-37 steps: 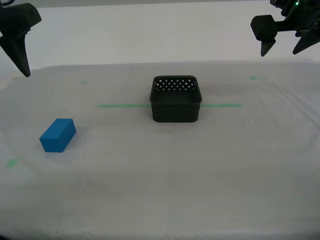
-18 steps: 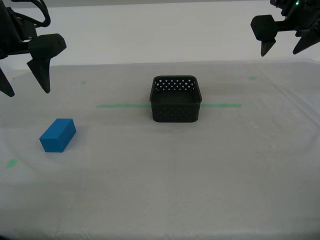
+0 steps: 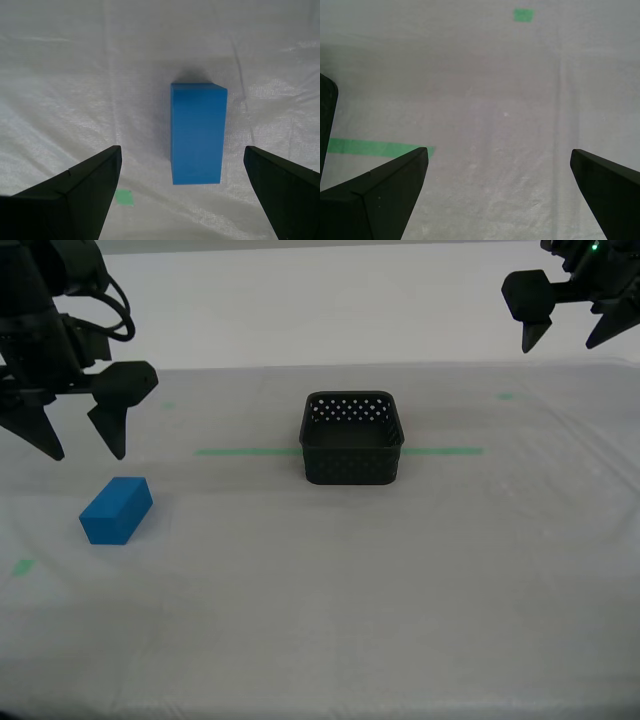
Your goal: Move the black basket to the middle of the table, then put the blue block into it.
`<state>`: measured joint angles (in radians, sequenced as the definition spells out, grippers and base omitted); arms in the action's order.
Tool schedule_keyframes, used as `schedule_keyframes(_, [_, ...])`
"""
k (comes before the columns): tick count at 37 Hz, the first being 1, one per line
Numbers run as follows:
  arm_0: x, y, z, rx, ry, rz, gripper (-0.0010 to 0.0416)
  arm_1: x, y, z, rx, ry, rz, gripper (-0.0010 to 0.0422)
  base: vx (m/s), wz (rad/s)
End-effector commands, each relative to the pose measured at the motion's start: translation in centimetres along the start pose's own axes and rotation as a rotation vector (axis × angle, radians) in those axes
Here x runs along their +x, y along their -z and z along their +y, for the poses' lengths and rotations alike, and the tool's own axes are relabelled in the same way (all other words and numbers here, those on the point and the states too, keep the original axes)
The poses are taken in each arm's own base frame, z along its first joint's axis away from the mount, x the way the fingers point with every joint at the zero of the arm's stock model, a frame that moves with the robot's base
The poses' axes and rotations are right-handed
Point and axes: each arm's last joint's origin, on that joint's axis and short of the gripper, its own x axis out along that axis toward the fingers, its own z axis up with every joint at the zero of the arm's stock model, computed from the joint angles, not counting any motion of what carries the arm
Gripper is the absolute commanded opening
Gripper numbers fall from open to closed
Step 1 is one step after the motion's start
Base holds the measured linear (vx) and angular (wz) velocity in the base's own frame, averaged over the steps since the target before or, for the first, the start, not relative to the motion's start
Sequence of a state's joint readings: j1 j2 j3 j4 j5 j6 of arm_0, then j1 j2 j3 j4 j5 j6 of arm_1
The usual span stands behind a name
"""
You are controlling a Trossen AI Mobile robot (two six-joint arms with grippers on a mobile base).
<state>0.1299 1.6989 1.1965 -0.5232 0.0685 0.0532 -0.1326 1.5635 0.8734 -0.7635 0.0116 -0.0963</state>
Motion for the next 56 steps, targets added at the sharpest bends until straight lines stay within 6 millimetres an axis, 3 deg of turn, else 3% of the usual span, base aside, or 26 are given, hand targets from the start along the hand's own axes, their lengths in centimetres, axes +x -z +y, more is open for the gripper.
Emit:
schedule_keyframes(1, [0.0,0.0,0.0,-0.001,0.000,-0.002,0.0399,1.0,-0.2,-0.4,0.029,0.000,0.019,0.0334,0.000,0.000])
schedule_keyframes(14, [0.0,0.0,0.0,-0.001,0.000,-0.002,0.0399,3.5,-0.8,-2.6,0.072,0.008,0.019,0.0334,0.000,0.000])
schedule_keyframes(27, [0.0,0.0,0.0,-0.001,0.000,-0.002,0.0399,5.6,-1.0,-2.6,0.057,-0.001,0.067,0.0334,0.000,0.000])
schedule_keyframes(56, [0.0,0.0,0.0,-0.001,0.000,-0.002,0.0398,7.3,0.8,-2.2,0.027,-0.007,0.093,0.0333,0.000,0.000])
